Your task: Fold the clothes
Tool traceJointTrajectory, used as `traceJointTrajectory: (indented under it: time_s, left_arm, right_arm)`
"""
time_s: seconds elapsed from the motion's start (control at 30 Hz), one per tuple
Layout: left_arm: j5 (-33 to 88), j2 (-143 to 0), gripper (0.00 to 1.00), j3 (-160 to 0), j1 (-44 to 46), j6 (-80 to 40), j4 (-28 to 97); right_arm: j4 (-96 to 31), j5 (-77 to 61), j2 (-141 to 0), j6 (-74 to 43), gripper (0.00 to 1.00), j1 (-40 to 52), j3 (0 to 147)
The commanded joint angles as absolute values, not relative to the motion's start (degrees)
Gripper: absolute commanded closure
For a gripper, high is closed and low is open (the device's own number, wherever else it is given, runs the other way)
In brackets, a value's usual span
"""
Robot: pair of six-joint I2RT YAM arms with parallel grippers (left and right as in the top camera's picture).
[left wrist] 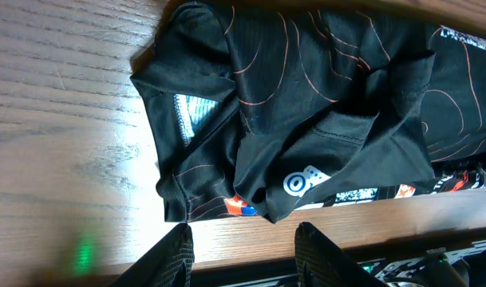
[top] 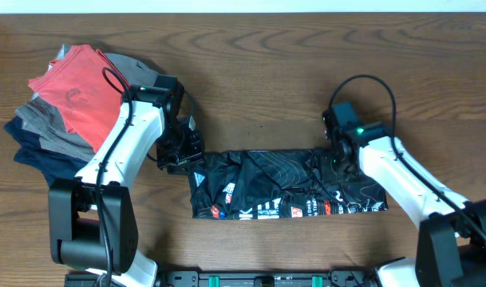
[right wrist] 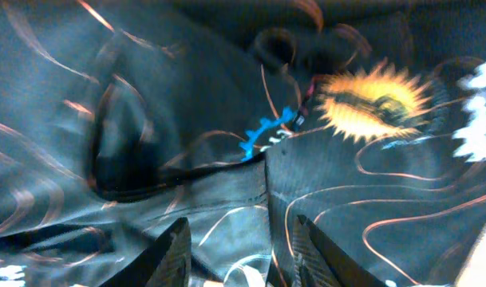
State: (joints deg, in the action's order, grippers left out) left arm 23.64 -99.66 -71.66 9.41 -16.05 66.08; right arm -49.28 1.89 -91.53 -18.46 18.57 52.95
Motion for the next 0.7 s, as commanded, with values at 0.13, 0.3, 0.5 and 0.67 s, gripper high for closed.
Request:
traceJointTrajectory:
  time_s: [0.13, 0.3, 0.5, 0.67]
  left_arm:
    - [23.6, -99.5, 0.57, -71.4, 9.2, -15.3, 66.3]
    - [23.6, -99.5, 0.57, -71.4, 9.2, -15.3, 66.3]
    - [23.6, -99.5, 0.56, -71.4, 9.2, -15.3, 66.3]
    - [23.6, -99.5, 0.56, -71.4, 9.2, -15.3, 66.3]
  right_arm:
    - [-44.3, -7.0, -92.0, -13.3, 0.76, 18.5, 48.5]
    - [-45.5, -18.9, -92.0, -5.1, 0.99, 18.5, 48.5]
    - [-49.2, -27.4, -92.0, 0.5, 0.88, 18.5, 48.5]
    - [-51.8, -27.1, -92.0, 0.5, 0.8, 18.4, 48.5]
